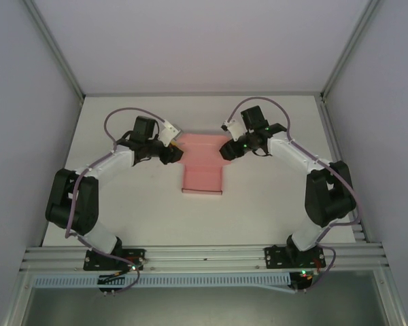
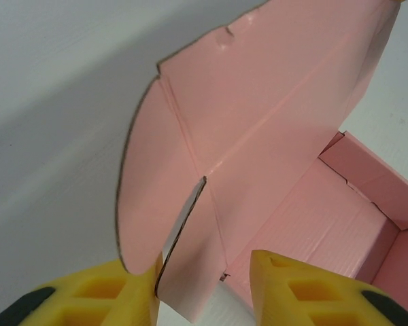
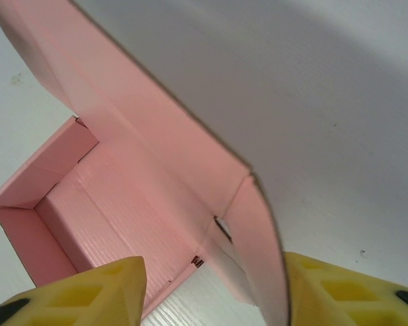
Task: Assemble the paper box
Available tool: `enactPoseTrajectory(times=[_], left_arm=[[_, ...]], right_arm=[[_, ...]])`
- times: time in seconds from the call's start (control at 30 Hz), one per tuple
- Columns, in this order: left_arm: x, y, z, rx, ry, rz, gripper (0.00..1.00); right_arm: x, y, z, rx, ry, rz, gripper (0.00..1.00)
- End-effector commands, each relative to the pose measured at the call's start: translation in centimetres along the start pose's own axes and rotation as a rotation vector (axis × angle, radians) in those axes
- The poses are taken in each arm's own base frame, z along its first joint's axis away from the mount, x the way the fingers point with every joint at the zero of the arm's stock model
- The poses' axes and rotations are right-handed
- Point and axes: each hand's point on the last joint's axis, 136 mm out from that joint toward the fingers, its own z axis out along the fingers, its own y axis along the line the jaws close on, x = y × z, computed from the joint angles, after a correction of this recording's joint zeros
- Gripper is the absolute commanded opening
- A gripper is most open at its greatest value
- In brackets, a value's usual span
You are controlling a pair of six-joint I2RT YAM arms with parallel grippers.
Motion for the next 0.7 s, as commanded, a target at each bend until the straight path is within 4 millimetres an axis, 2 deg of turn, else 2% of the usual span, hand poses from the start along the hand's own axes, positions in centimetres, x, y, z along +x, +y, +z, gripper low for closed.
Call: enactPoseTrajectory(times=[0.0, 0.33, 0.47, 0.53, 0.67], left_arm=[[-0.9, 0.1, 0.2, 0.022, -0.022, 0.023, 0.37], [-1.2, 0.3, 0.7, 0.040, -0.005, 0.052, 0.36], [-2.1, 0.3, 0.7, 0.054, -0.005, 0.049, 0.22], [-1.9, -0.1, 0.7, 0.057, 0.010, 0.063, 0.16], [-2.0, 0.1, 0.4, -0.044, 0.013, 0.063, 0.05]], right_arm=[[0.3, 0.0, 0.1, -0.013, 0.014, -0.010, 0.47], [0.6, -0.4, 0.6, -0.010, 0.030, -0.023, 0.40], [0.4, -0.4, 0.6, -0.021, 0.030, -0.016, 0.23], [0.1, -0.4, 0.4, -0.015, 0.024, -0.011, 0.18], [-0.4, -1.0, -0.1, 0.032, -0.002, 0.014, 0.10]])
